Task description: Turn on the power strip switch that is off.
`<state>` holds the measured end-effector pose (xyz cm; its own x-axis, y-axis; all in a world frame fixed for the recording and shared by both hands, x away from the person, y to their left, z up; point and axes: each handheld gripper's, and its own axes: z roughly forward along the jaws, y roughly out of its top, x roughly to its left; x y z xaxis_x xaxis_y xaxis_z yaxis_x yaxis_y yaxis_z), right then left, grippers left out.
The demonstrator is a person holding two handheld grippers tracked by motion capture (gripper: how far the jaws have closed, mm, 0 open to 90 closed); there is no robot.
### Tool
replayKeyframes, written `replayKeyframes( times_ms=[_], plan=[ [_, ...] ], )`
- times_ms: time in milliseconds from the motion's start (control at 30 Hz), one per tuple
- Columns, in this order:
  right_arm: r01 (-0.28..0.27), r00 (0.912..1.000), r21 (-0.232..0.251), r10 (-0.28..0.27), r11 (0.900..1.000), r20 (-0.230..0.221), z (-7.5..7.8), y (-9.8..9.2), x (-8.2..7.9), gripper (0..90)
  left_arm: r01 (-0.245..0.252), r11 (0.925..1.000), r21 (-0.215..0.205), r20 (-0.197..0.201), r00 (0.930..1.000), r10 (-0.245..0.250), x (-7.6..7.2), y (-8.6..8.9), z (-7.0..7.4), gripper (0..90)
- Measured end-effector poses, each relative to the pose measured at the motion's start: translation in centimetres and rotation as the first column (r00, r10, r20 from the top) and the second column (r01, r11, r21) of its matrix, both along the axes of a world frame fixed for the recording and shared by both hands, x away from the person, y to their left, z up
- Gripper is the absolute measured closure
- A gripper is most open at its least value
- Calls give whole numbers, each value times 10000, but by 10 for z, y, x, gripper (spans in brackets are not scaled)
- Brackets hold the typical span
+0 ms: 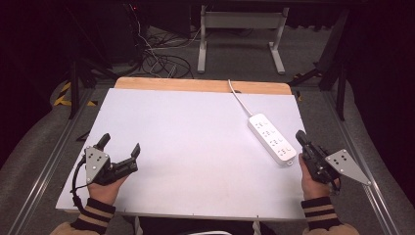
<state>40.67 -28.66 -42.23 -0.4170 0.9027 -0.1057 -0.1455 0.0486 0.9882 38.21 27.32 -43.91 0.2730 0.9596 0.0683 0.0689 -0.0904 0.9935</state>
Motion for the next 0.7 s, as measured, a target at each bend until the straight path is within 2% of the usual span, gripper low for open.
replayKeyframes(
  times_ms=[167, 200, 233, 400, 500, 533, 567, 600, 633, 700],
  plan=[
    [-205, 9998, -122, 205, 9997, 23, -2, 2, -1, 900, -3, 10000, -13, 30, 10000, 3, 0, 1, 0, 33],
    [-235, 9997, -187, 236, 9995, 39, -2, 3, -1, 861, -9, 10000, -1, 34, 10000, 9, 0, 1, 0, 33],
    [-218, 9998, -134, 218, 9997, 2, -2, 4, 0, 768, -4, 10000, 4, 13, 10000, 4, 0, 0, 0, 33],
    [-32, 9998, -198, 29, 9998, -173, -3, 8, 3, 587, 10, 10000, 37, 31, 10000, -10, 0, 0, 0, 32],
    [7, 9997, -148, -11, 9999, -256, -5, 10, 6, 447, 27, 10000, 0, 34, 10000, -27, 0, 0, 0, 31],
    [60, 9996, -123, -64, 9999, -266, -5, 11, 7, 377, 39, 10000, -7, 37, 10000, -39, 0, 0, 0, 30],
    [323, 9991, -111, -326, 9994, -271, -6, 13, 8, 226, 40, 10000, 2, 47, 10000, -40, 0, 0, 0, 30],
    [787, 9963, -145, -791, 9968, -344, -6, 15, 9, 131, 49, 10000, 12, 54, 10000, -49, 0, 0, 0, 30],
    [1027, 9940, -133, -1031, 9946, -353, -7, 17, 10, 109, 59, 10000, 10, 52, 10000, -59, 0, 0, 0, 30],
    [847, 9958, -157, -852, 9963, -350, -7, 17, 10, 80, 71, 10000, 19, 45, 10000, -71, 0, 0, 0, 30]
  ],
)
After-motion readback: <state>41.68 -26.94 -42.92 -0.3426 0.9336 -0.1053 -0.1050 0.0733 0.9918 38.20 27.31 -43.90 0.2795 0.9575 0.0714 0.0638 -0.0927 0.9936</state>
